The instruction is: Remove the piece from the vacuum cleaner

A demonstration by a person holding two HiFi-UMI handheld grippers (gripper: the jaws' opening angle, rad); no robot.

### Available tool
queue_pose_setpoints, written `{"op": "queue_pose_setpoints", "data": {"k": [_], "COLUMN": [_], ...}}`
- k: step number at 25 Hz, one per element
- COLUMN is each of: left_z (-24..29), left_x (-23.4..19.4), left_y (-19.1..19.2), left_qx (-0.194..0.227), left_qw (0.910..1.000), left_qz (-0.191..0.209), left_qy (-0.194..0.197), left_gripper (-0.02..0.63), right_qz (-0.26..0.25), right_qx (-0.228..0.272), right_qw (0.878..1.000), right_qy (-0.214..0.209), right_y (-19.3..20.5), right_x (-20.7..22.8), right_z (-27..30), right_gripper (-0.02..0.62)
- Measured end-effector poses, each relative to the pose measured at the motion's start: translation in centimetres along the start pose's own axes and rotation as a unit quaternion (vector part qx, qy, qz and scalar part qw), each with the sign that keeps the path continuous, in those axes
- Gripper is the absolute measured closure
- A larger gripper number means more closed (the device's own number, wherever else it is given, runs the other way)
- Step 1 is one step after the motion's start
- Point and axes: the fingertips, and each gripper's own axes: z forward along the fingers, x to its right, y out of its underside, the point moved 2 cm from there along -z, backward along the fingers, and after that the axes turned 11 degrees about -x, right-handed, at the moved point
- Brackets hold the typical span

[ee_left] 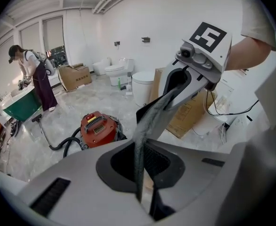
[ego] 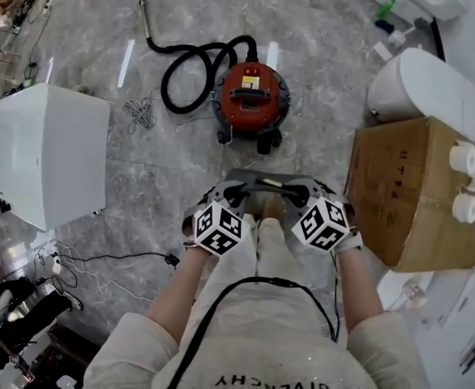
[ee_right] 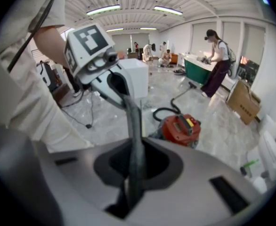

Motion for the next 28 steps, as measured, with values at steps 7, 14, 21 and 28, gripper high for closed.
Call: {"op": "queue_pose_setpoints", "data": {"k": [7, 14, 21, 28], "left_z": [-3.6, -7.8, -10.6, -12.3], "left_x": [0.7, 1.1, 0.5, 0.2], "left_y": [-1.8, -1.8, -2.0, -2.4], "left_qx": [-0.012, -0.012, -0.008, 0.0], "left_qw": [0.9995, 0.9987, 0.998, 0.998], "left_qz": [0.014, -0.008, -0.029, -0.029], "left_qy": [0.027, 0.048, 0.056, 0.056], "left_gripper": [0.569, 0.571, 0.569, 0.569], "right_qz": [0.007, -0.022, -0.03, -0.022], "right_qx": [-0.007, -0.01, -0.005, 0.001], "right_qw": [1.0, 0.999, 0.999, 0.999], "right_qy": [-0.022, -0.023, -0.03, -0.032], "right_y": [-1.2, -3.6, -5.4, -6.6], "right_x": [-0.4, -1.7, -2.3, -2.4], "right_z": [-3.9, -7.2, -9.0, -10.3], "right_gripper": [0.558, 0.558, 0.558, 0.558]}}
